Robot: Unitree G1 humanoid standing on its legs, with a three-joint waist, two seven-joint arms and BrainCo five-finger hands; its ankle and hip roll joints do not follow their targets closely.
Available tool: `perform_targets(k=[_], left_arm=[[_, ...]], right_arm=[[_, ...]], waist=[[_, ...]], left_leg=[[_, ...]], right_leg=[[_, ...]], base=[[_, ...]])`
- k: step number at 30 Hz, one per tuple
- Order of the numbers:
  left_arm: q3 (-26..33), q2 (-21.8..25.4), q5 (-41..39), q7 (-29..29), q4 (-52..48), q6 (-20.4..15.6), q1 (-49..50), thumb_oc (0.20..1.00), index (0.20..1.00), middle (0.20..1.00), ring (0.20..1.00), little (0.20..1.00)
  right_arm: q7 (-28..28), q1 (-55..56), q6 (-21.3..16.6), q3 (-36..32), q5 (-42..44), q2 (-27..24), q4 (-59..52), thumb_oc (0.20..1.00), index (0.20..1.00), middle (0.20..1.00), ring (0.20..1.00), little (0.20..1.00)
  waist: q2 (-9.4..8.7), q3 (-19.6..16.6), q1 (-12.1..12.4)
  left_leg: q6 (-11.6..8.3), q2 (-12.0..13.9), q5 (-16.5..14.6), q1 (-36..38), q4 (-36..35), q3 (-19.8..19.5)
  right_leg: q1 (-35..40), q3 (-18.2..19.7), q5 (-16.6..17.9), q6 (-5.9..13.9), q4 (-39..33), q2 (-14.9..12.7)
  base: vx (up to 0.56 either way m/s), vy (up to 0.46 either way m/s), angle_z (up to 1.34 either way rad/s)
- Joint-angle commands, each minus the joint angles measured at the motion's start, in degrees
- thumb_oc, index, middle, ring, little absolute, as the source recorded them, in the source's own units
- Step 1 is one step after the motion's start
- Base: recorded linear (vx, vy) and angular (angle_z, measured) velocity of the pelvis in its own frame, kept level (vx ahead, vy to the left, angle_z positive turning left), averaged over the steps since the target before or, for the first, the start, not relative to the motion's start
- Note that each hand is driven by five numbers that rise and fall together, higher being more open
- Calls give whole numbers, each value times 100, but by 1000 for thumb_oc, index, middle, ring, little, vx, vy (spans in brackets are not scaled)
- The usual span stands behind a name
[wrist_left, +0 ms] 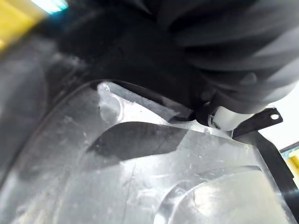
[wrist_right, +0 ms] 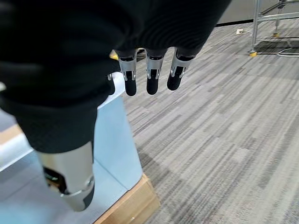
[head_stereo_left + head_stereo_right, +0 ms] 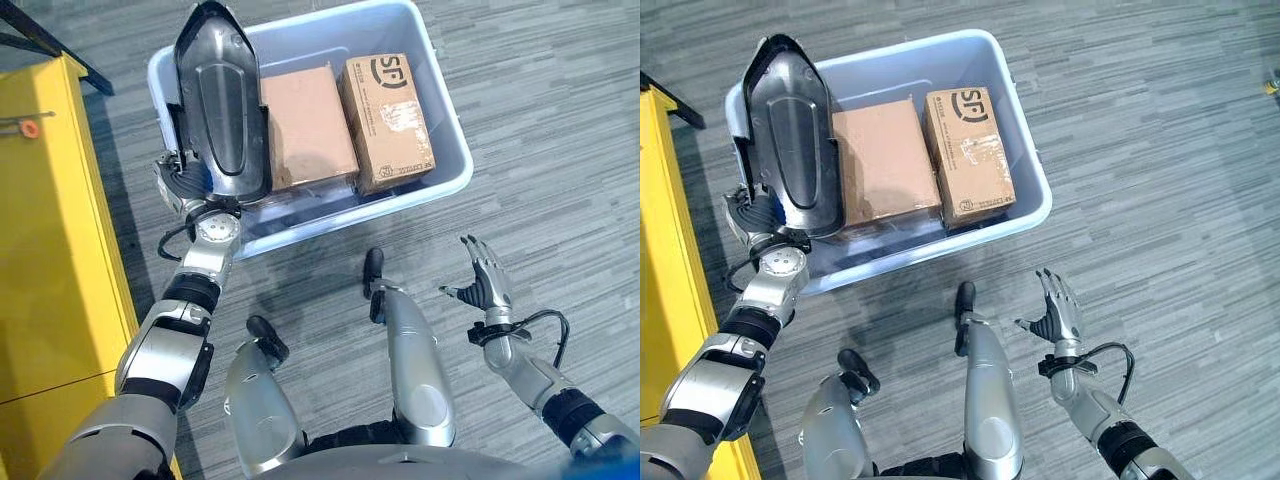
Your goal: Move parts from the plastic box to the shelf.
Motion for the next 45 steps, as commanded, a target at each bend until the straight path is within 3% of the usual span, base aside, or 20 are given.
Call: perform_targets(k=[1,5,11,17,22,27,31,35,36,37,38,42,43,45], left_arm=[[95,188,-108,33,-234,-430,-146,200,200,200,200,200],[90,235,-153,-83,-291,-457,-84,200,200,200,200,200],[-44,15,-133,-482,-764,-695,520,200,200,200,200,200],[-296,-131,38,-1087,-2112,-572,1884,200,200,200,200,200],[-108,-64,5,-1532,-2799,-528,2846,200,200,200,200,200],[162,116,35,-1901,-3189,-485,3461,200,200,200,200,200],[288,231,251,-2112,-3430,-523,3691,200,200,200,200,200],[305,367,532,-2426,-3630,-308,3766,200,200,200,200,200],[306,371,544,-2431,-3636,-309,3769,200,200,200,200,200],[302,434,488,-2647,-3684,-283,3825,200,200,200,200,200],[331,453,473,-2764,-3706,-338,3909,200,200,200,200,200],[386,425,457,-2766,-3810,-398,4109,200,200,200,200,200],[441,378,414,-2771,-3874,-467,4253,200,200,200,200,200],[491,251,422,-2786,-4054,-576,4529,200,200,200,200,200]], right_arm=[[-58,236,-39,-254,-181,-216,-180,1000,1000,1000,1000,1000],[80,321,-32,-257,-249,-242,-188,1000,1000,1000,1000,1000],[492,559,-322,-389,-382,-187,-106,1000,1000,1000,1000,1000],[1074,668,-570,-460,-261,1,-255,1000,1000,1000,1000,1000],[1492,637,-641,-502,8,155,-460,1000,1000,1000,1000,1000],[1819,639,-478,-511,402,307,-613,1000,1000,1000,1000,1000],[1643,663,-349,-581,354,440,-673,1000,1000,1000,1000,1000],[1459,654,-119,-653,522,621,-745,1000,1000,1000,1000,1000],[1456,653,-110,-659,527,626,-747,1000,1000,1000,1000,1000],[1391,739,-134,-808,570,702,-694,1000,1000,1000,1000,1000],[1486,810,-309,-935,573,730,-648,1000,1000,1000,1000,1000],[1658,940,-548,-1117,815,731,-594,1000,1000,1000,1000,1000],[1706,968,-623,-1158,932,734,-548,1000,1000,1000,1000,1000],[1721,1012,-730,-1198,973,743,-500,1000,1000,1000,1000,1000]], waist=[[61,-236,-20],[95,-451,-23],[195,-783,111],[417,-1268,551],[495,-1515,931],[536,-1712,1241],[559,-1797,1408],[583,-1894,1551],[578,-1910,1552],[594,-1940,1510],[614,-1964,1474],[606,-2042,1460],[563,-2075,1499],[515,-2094,1570]], left_leg=[[-57,507,299,-211,277,95],[-64,450,346,13,159,85],[-18,204,437,480,-183,4],[24,-219,547,1039,-772,-297],[186,-588,539,1272,-1025,-554],[283,-935,483,1531,-1322,-825],[441,-1261,433,1672,-1593,-969],[699,-1765,329,1780,-1920,-1079],[709,-1783,355,1763,-1947,-1082],[799,-1974,323,1832,-2152,-1261],[827,-2010,396,1870,-2316,-1396],[808,-2089,562,1911,-2538,-1715],[787,-2148,609,1929,-2589,-1819],[720,-2230,670,1922,-2611,-1999]], right_leg=[[346,-189,-941,591,332,-364],[640,-200,-952,553,162,-254],[1356,-269,-954,535,-257,-103],[2309,-528,-925,597,-788,-174],[2779,-711,-744,601,-1066,-295],[3156,-817,-530,757,-1355,-451],[3254,-879,-274,1001,-1498,-681],[3188,-831,261,1191,-1495,-1122],[3169,-823,290,1185,-1512,-1125],[3036,-486,438,1199,-1357,-1057],[2951,-256,213,1146,-1086,-718],[3063,-90,-253,923,-1097,9],[3177,-84,-400,773,-1178,324],[3339,-61,-513,600,-1414,640]], base=[[57,18,2],[47,24,-5],[33,59,-4],[9,161,19],[-82,184,31],[-65,193,31],[-111,222,30],[-116,254,45],[-129,312,48],[-98,227,86],[-92,226,91],[-11,7,40],[14,-71,32],[3,-97,29]])
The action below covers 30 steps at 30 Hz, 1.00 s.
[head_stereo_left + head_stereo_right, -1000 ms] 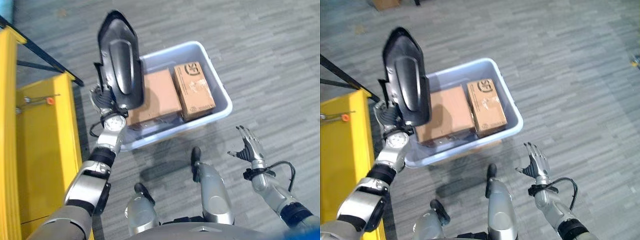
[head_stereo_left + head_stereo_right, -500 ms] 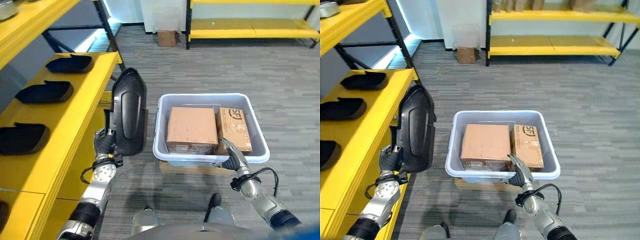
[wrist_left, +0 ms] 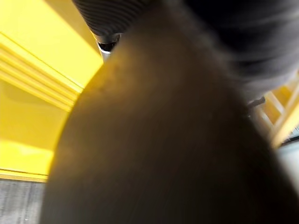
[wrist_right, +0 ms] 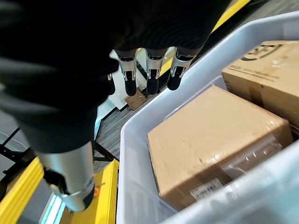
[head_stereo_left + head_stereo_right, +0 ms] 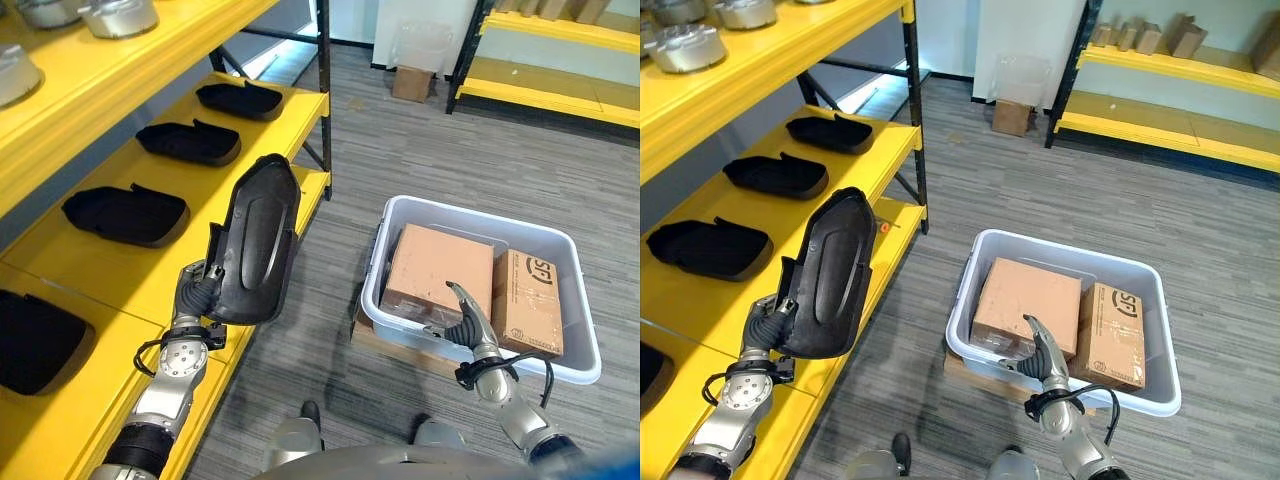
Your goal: Move parts from the plastic box to the shelf.
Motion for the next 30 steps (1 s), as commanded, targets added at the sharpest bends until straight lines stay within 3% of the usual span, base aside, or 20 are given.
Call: perform_targets(k=[1,5,8,9,11,13,16,18,20,23,26,27,30], left_arm=[[122,-45,80,-24,-828,-621,-202,200,200,200,200,200],[29,-217,85,-144,-874,-664,25,200,200,200,200,200],[29,-229,189,-222,-896,-704,100,200,200,200,200,200],[2,-218,205,-343,-901,-726,82,200,200,200,200,200],[-221,-182,221,-681,-799,-745,-156,200,200,200,200,200],[-428,-143,343,-383,-673,-757,-402,200,200,200,200,200],[-442,-99,263,-325,-732,-741,-500,200,200,200,200,200],[-367,-87,236,-284,-784,-694,-498,200,200,200,200,200],[-294,-78,226,-261,-801,-651,-436,200,200,200,200,200],[-271,-47,269,-231,-800,-577,-429,200,200,200,200,200],[-384,44,422,-124,-746,-461,-456,200,200,200,200,200],[-350,62,462,-136,-767,-477,-379,200,200,200,200,200],[-269,105,581,-152,-813,-575,-239,200,200,200,200,200]], right_arm=[[37,-127,-460,-67,278,-197,-213,1000,1000,1000,1000,1000],[108,-352,-463,123,601,-239,-282,1000,1000,1000,1000,1000],[168,-274,-487,106,615,-249,-403,1000,1000,1000,1000,1000],[117,-151,-473,77,615,-270,-529,1000,1000,1000,1000,1000],[-124,106,-265,4,726,-339,-836,1000,1000,1000,1000,1000],[-130,-92,-147,86,688,-355,-663,1000,1000,1000,1000,1000],[-176,-267,-91,146,698,-352,-469,1000,1000,1000,1000,1000],[-125,-232,-160,111,651,-395,-464,1000,1000,1000,1000,1000],[-68,-198,-197,101,609,-441,-506,1000,1000,1000,1000,1000],[-25,-167,-291,83,595,-482,-486,1000,1000,1000,1000,1000],[3,-116,-305,30,717,-403,-465,1000,1000,1000,1000,1000],[-3,-154,-270,66,736,-318,-454,1000,1000,1000,1000,1000],[47,-184,-197,102,687,-242,-519,1000,1000,1000,1000,1000]], waist=[[112,-94,120],[118,-48,350],[127,-35,340],[130,-31,260],[62,-62,-185],[15,-92,-328],[53,-135,-341],[115,-212,-359],[192,-263,-334],[276,-267,-359],[270,-268,-347],[264,-227,-246],[270,-172,-107]], left_leg=[[-76,-381,-582,-123,471,-348],[-148,-387,-309,-478,398,-832],[-195,-333,-253,-527,382,-757],[-240,-239,-230,-572,424,-375],[-343,325,-324,-637,1010,1373],[-298,650,-667,-539,1467,1696],[-442,1173,-378,-462,2098,1860],[-609,1464,-58,-280,2110,1712],[-696,1476,103,-165,1937,1373],[-671,1381,-73,19,1598,1388],[-457,1062,-482,186,1111,1426],[-342,934,-411,169,907,1340],[-295,797,-366,179,726,1180]], right_leg=[[338,127,-217,-68,50,489],[395,132,-207,-220,-295,582],[406,46,-211,-222,-315,569],[434,-118,-215,-200,-309,520],[500,-818,-194,-115,-270,237],[415,-1008,-354,-88,-28,61],[352,-1164,-494,-225,120,42],[220,-1188,-560,-276,283,-11],[103,-1089,-597,-261,445,-101],[26,-1130,-636,-139,677,-271],[122,-1119,-497,107,755,-519],[115,-1135,-282,172,657,-612],[150,-1126,-158,310,605,-732]], base=[[-24,-166,36],[-74,-182,36],[-44,-74,41],[-116,-37,73],[-168,18,207],[-120,115,266],[-121,159,32],[-113,319,37],[-96,332,26],[-117,400,8],[-185,661,72],[-200,480,53],[-204,388,46]])
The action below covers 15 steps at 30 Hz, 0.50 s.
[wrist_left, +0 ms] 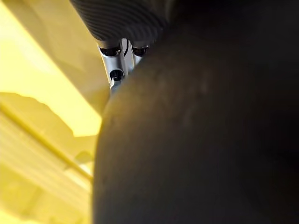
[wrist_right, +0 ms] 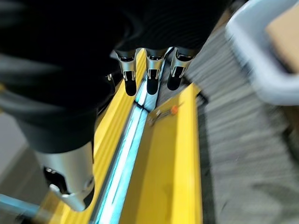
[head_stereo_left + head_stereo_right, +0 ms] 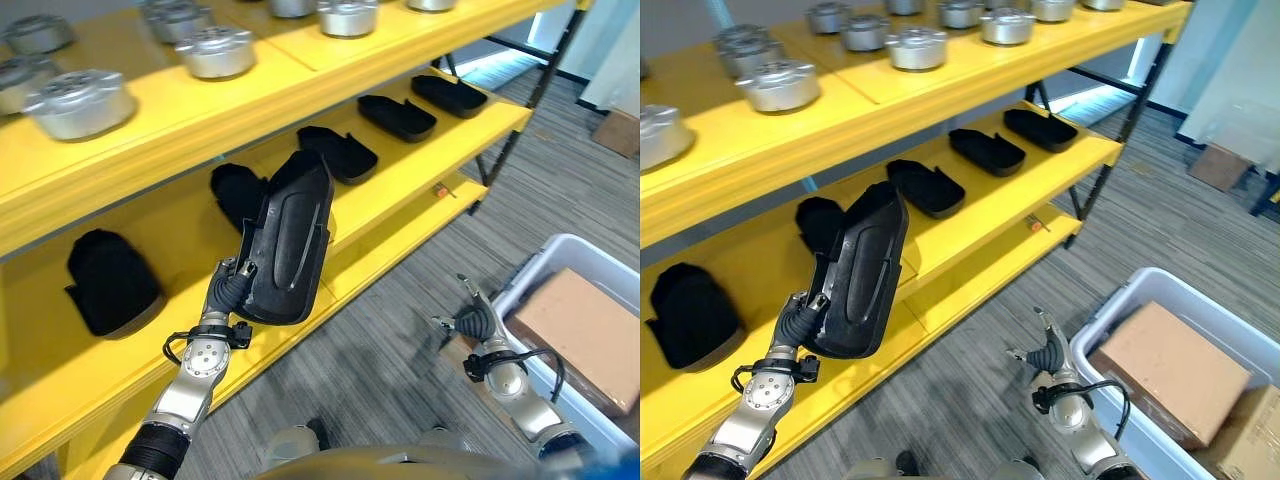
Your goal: Move parts from the plastic box to the shelf.
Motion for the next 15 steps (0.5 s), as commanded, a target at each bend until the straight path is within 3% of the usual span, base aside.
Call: perform_targets(k=[1,5,8,10,12,13,15], left_arm=[[317,201,210,164,-508,-485,-76,200,200,200,200,200],[350,420,968,221,-811,-834,-58,200,200,200,200,200],[300,475,1056,176,-982,-884,11,200,200,200,200,200],[258,486,1085,203,-1037,-856,55,200,200,200,200,200],[223,498,931,174,-1017,-727,13,200,200,200,200,200],[215,506,934,151,-1012,-709,-5,200,200,200,200,200],[158,499,950,161,-963,-655,-49,200,200,200,200,200]], right_arm=[[11,-206,-165,-13,56,-232,-292,1000,1000,1000,1000,1000],[35,-237,-201,-1,-65,-246,-504,1000,1000,1000,1000,1000],[59,-230,-322,21,-246,-276,-708,1000,1000,1000,1000,1000],[142,-253,-395,63,-288,-275,-820,1000,1000,1000,1000,1000],[411,-247,-586,73,-284,-343,-1001,1000,1000,1000,1000,1000],[448,-247,-595,85,-269,-375,-1106,1000,1000,1000,1000,1000],[644,-238,-699,105,-339,-507,-1421,1000,1000,1000,1000,1000]], waist=[[176,3,184],[131,106,430],[78,139,556],[75,167,614],[70,174,578],[51,190,553],[-21,176,458]], left_leg=[[-561,898,433,439,-327,-94],[-457,647,466,305,-515,-169],[-384,388,307,374,-666,-165],[-294,271,261,410,-752,-129],[-218,159,241,381,-821,-211],[-160,135,342,316,-834,-142],[-165,84,376,329,-932,-185]], right_leg=[[3,124,-455,442,54,484],[36,-57,-111,584,-40,195],[16,-174,229,805,19,-14],[-82,-247,392,837,195,-138],[-121,-51,204,820,354,1],[-145,-52,191,717,305,151],[-92,181,-86,623,128,746]], base=[[-173,236,46],[-294,350,35],[-173,255,26],[-119,194,23],[-122,110,33],[-86,18,29],[-52,-1,37]])
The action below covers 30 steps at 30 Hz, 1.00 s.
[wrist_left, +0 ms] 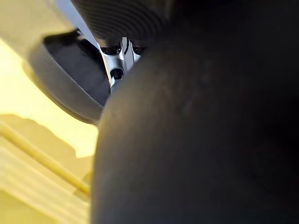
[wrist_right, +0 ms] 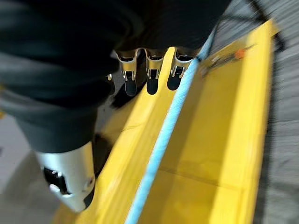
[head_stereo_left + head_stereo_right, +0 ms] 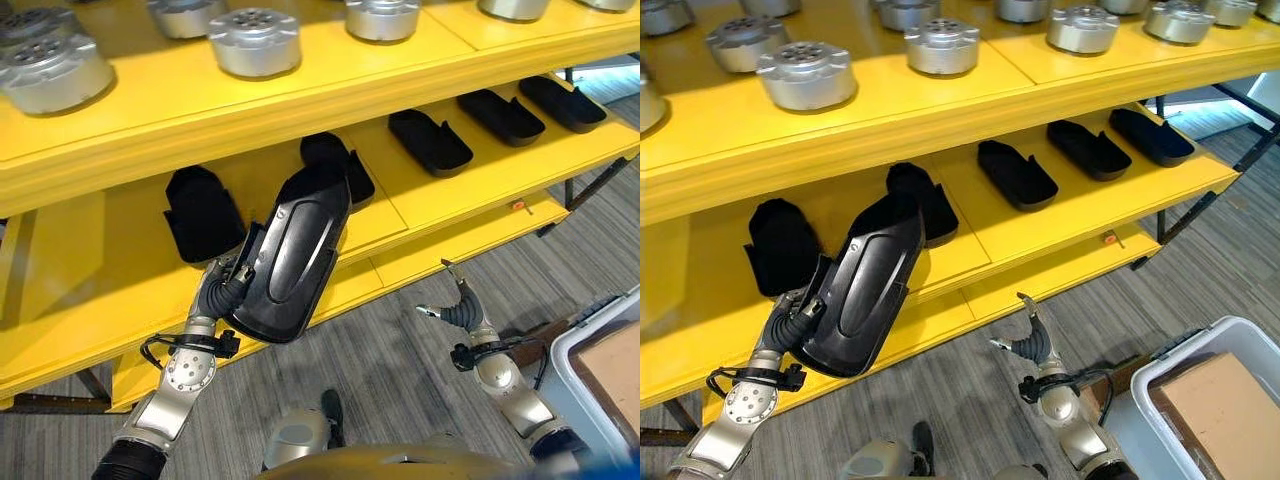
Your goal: Move parts from the plastic box to the shelf.
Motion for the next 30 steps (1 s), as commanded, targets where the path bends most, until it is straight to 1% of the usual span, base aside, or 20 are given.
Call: perform_targets(k=[1,3,5,6,7,11,12,13,15,16,17,19,20,21,22,24,26,27,29,30], left_arm=[[48,-1,-45,196,-386,-255,-334,200,200,200,200,200],[-5,-52,11,280,-338,-241,-331,200,200,200,200,200],[-23,-80,36,310,-306,-225,-351,200,200,200,200,200],[-114,-102,82,313,-261,-226,-415,200,200,200,200,200],[-186,-110,84,307,-225,-245,-462,200,200,200,200,200],[-101,-162,41,372,-181,-219,-302,200,200,200,200,200],[-73,-160,36,380,-188,-209,-259,200,200,200,200,200],[-7,-153,-66,445,-112,-26,-117,200,200,200,200,200],[42,-177,-155,433,-75,-39,-53,200,200,200,200,200],[89,-189,-167,396,-61,-83,-19,200,200,200,200,200],[93,-182,-207,343,-81,-121,-10,200,200,200,200,200],[66,-163,-227,341,-105,-135,-34,200,200,200,200,200],[-48,-155,-241,377,-116,-148,-149,200,200,200,200,200],[-109,-178,-235,370,-98,-135,-236,200,200,200,200,200],[-158,-204,-265,345,-60,-125,-334,200,200,200,200,200],[-174,-254,-297,357,-56,-93,-386,200,200,200,200,200],[-149,-286,-357,396,-54,-58,-370,200,200,200,200,200],[-72,-274,-420,419,-96,-29,-303,200,200,200,200,200],[80,-281,-512,488,-146,-15,-170,200,200,200,200,200],[108,-260,-503,526,-105,-20,-168,200,200,200,200,200]], right_arm=[[283,-247,-556,58,-208,-444,-416,1000,1000,1000,1000,1000],[457,-252,-708,81,-127,-537,-516,1000,1000,1000,1000,1000],[577,-246,-812,72,-17,-600,-541,1000,1000,1000,1000,1000],[612,-210,-931,88,81,-672,-566,1000,1000,1000,1000,1000],[588,-212,-1013,96,201,-711,-591,1000,1000,1000,1000,1000],[902,-133,-1263,-21,162,-825,-888,1000,1000,1000,1000,1000],[951,-106,-1272,-38,159,-845,-970,1000,1000,1000,1000,1000],[992,-53,-1239,-20,181,-884,-1187,1000,1000,1000,1000,1000],[984,-38,-1187,-6,232,-871,-1195,1000,1000,1000,1000,1000],[982,-26,-1138,-14,272,-851,-1192,1000,1000,1000,1000,1000],[948,11,-1087,-30,375,-843,-1172,1000,1000,1000,1000,1000],[913,25,-1074,-52,428,-835,-1165,1000,1000,1000,1000,1000],[750,16,-1028,-86,386,-809,-1115,1000,1000,1000,1000,1000],[540,-19,-1034,-64,325,-795,-1046,1000,1000,1000,1000,1000],[315,-92,-1050,-47,317,-777,-971,1000,1000,1000,1000,1000],[38,-195,-1089,-58,242,-723,-880,1000,1000,1000,1000,1000],[-64,-208,-1083,-137,176,-722,-895,1000,1000,1000,1000,1000],[-9,-152,-1092,-212,219,-769,-942,1000,1000,1000,1000,1000],[-55,13,-1292,-298,197,-859,-924,1000,1000,1000,1000,1000],[-104,87,-1372,-340,208,-920,-946,1000,1000,1000,1000,1000]], waist=[[50,-138,-104],[3,-154,-144],[-21,-165,-166],[-48,-169,-285],[-57,-202,-357],[-73,-319,-370],[-69,-332,-374],[-66,-358,-393],[-66,-368,-391],[-63,-375,-396],[-52,-354,-457],[-70,-322,-497],[-148,-184,-550],[-164,-113,-586],[-152,-52,-632],[-96,-32,-699],[-25,-95,-733],[9,-140,-725],[104,-221,-693],[138,-226,-752]], left_leg=[[-520,444,-223,403,-101,159],[-604,411,-177,415,-161,165],[-661,381,-145,409,-200,137],[-683,309,-122,331,-177,-80],[-675,281,-100,269,-201,-226],[-726,260,-90,426,-385,-231],[-728,259,-100,442,-383,-237],[-722,245,-194,457,-291,-273],[-709,221,-246,463,-222,-267],[-696,191,-303,461,-142,-219],[-701,176,-426,422,177,15],[-720,242,-500,360,456,216],[-787,481,-643,14,1224,471],[-839,700,-604,-141,1563,581],[-855,904,-614,-205,1804,644],[-787,1087,-774,-104,1748,685],[-863,1242,-542,81,1477,548],[-928,1324,-431,199,1164,346],[-1203,1735,206,193,744,-244],[-1271,1916,331,196,702,-242]], right_leg=[[178,277,-336,176,-318,894],[305,379,-469,68,-589,1255],[447,478,-535,-31,-872,1451],[462,943,-565,-148,-1085,1682],[441,1186,-587,-227,-1165,1803],[553,1124,-515,-197,-1388,1775],[555,1138,-508,-191,-1400,1759],[553,1218,-517,-179,-1413,1711],[576,1225,-510,-168,-1436,1679],[594,1214,-500,-162,-1468,1653],[598,1144,-492,-159,-1448,1608],[592,1072,-498,-184,-1410,1554],[583,1003,-480,-237,-1311,1410],[570,992,-508,-283,-1246,1368],[543,977,-556,-323,-1147,1338],[455,903,-646,-327,-937,1247],[400,948,-674,-355,-870,1206],[374,1009,-693,-333,-838,1149],[322,1316,-767,-322,-800,1103],[281,1354,-824,-295,-708,1028]], base=[[-10,-11,64],[0,-11,62],[18,-29,21],[24,-55,40],[25,-58,95],[48,-52,42],[107,-192,10],[78,-180,10],[66,-137,20],[41,-109,26],[13,-101,21],[-41,-69,26],[-94,-48,63],[-112,-19,80],[-77,71,89],[-16,221,105],[81,337,39],[118,361,1],[135,566,-31],[81,600,-44]])
